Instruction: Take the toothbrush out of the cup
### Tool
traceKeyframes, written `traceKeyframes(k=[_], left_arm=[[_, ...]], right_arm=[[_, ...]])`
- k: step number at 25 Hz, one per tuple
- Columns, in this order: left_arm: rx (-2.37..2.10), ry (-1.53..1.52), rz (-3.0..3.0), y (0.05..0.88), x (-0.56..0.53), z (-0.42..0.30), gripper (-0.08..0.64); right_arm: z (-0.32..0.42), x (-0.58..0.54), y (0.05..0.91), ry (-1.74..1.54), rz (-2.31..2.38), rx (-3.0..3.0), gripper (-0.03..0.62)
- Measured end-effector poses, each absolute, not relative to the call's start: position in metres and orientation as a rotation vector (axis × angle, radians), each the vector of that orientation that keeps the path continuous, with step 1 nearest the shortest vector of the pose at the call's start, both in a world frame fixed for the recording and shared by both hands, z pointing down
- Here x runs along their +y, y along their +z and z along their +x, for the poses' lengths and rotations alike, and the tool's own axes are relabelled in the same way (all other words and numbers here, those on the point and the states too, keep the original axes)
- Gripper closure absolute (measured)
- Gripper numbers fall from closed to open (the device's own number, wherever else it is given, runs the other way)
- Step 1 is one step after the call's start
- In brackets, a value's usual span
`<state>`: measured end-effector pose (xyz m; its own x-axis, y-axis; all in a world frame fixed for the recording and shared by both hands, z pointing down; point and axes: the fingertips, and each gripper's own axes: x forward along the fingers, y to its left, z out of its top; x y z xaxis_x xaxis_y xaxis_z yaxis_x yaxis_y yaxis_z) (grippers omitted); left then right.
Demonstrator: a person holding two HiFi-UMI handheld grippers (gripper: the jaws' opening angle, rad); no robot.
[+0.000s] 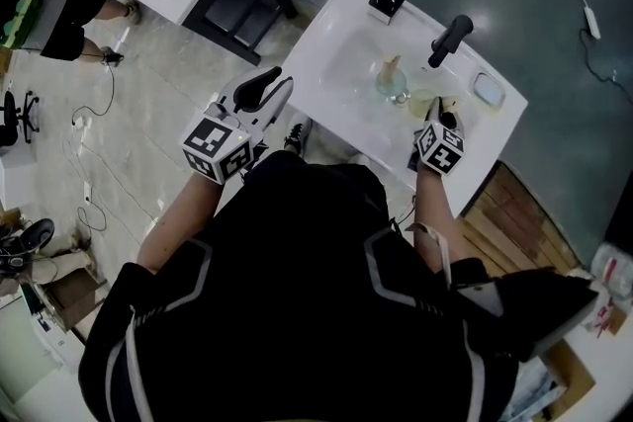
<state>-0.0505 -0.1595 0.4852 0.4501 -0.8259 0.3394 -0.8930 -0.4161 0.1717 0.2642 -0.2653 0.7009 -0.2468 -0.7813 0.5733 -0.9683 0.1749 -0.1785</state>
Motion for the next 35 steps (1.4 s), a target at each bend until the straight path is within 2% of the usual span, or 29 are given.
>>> traceKeyframes(k=[18, 35], left_arm=[[-1.357, 0.27, 2.481, 0.475, -0.173, -0.042, 0.462], [-1.047, 0.21, 2.644, 0.466, -0.211, -0.011, 0.462]], right_arm=[[0.266, -0.256, 0.658, 0.746, 1.77, -2.17, 0.557], [0.273, -0.234, 0.538, 0.67, 1.932, -2.22, 0.557]])
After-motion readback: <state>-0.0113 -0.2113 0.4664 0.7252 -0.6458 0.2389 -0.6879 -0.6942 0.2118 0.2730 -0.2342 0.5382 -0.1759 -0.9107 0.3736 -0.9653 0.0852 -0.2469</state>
